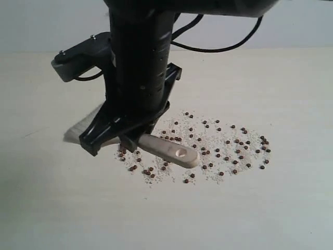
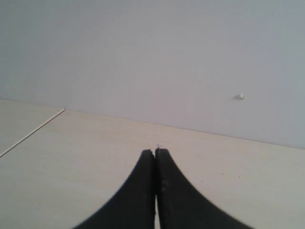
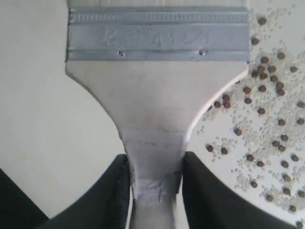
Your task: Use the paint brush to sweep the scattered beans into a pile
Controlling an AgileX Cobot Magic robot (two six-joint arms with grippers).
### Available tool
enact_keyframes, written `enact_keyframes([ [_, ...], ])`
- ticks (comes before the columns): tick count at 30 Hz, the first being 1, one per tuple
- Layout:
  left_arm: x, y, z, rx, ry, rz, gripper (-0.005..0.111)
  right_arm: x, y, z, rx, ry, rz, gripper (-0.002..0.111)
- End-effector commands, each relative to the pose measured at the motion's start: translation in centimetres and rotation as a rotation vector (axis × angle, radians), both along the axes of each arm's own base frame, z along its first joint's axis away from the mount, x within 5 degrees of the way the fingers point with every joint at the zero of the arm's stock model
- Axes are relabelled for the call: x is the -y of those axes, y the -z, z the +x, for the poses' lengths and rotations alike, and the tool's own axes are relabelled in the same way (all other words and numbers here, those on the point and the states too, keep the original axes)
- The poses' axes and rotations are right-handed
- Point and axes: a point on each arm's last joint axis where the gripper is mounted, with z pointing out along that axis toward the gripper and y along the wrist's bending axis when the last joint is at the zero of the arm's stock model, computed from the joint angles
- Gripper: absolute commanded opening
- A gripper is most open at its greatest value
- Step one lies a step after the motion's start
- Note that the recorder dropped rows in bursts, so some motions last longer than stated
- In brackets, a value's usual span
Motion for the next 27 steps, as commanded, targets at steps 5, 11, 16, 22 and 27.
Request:
enact_keyframes([
  [5,0.0,-0.2,0.0,0.026,0.002,-0.002,0.0,4.1,-1.3,-2.7,0.053,-0.02,0.007,0.0],
  [11,0.1,-0.7,0.0,0.103,0.015,-0.239,0.0,7.6,-2.3,-3.6,0.104,0.005,-0.015,0.0],
  [16,0.1,-0.7,0.0,0.116,0.019,-0.389,0.0,10.2,-2.6,-4.0,0.104,0.035,-0.021,0.0],
  [22,0.2,-1.6,-0.1,0.21,0.047,-0.356,0.0,12.4,-1.8,-4.0,0.1,0.063,-0.06,0.0],
  [27,0.2,-1.7,-0.1,0.208,0.046,-0.293,0.0,12.6,-1.6,-4.2,0.112,0.051,-0.063,0.0],
])
